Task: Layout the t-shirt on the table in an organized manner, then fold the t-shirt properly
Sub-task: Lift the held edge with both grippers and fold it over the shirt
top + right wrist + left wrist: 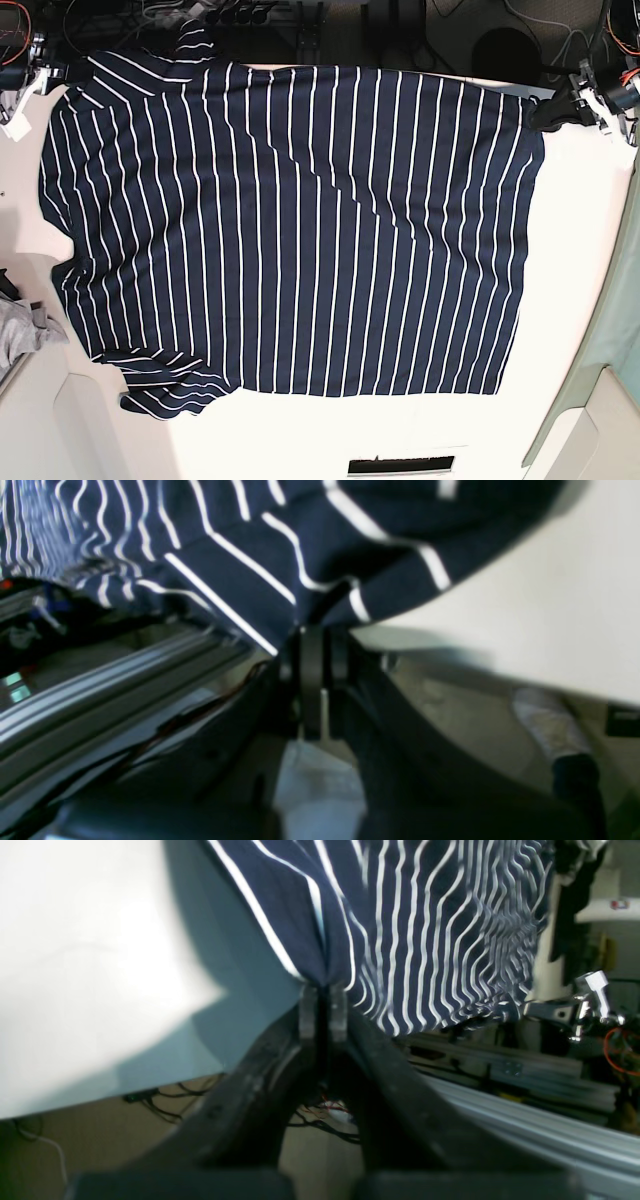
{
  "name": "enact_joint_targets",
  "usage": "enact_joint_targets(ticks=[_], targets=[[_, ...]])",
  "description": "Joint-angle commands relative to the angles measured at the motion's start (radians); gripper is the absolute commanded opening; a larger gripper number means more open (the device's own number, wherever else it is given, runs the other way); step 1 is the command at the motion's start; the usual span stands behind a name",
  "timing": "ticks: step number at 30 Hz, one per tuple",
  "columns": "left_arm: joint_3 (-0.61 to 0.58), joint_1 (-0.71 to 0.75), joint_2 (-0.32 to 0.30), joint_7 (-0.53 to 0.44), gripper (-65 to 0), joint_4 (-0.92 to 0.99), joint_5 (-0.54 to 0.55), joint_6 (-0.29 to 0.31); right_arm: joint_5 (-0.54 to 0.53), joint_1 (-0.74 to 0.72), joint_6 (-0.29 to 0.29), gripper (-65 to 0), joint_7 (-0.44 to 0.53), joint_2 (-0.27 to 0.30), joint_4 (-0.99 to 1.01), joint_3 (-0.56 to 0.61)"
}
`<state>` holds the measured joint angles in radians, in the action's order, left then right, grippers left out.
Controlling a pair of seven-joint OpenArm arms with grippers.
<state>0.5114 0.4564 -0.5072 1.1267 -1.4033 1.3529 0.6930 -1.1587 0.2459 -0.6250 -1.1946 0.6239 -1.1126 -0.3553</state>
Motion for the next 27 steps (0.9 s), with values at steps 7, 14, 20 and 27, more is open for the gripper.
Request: enact_joint_targets(ticks=[7,14,20,27], targets=[[0.014,0.068,-0.042,-0.007,-65.0,-0.087,0.042,0.005,-0.079,-0.001,-0.020,-65.0,-0.045,0.059,-0.019,-0.005],[0.034,0.070,-0.042,-0.009,-65.0,-0.152,0.043,0.005,-0.105,-0.001,-0.027,-65.0,-0.071,0.101,-0.113,-0.005],[0.122,0.055,-0.042,-0.057,-65.0,-0.166,0.012,0.005,-0.070,-0.017,-0.030,-65.0,-0.034,0.112,-0.200,-0.008],[0.078,0.025,-0.057,-0.126,-65.0,-0.154,-0.094,0.005,-0.003,-0.126,-0.027,-65.0,0.025,0.106,-0.201,-0.008]])
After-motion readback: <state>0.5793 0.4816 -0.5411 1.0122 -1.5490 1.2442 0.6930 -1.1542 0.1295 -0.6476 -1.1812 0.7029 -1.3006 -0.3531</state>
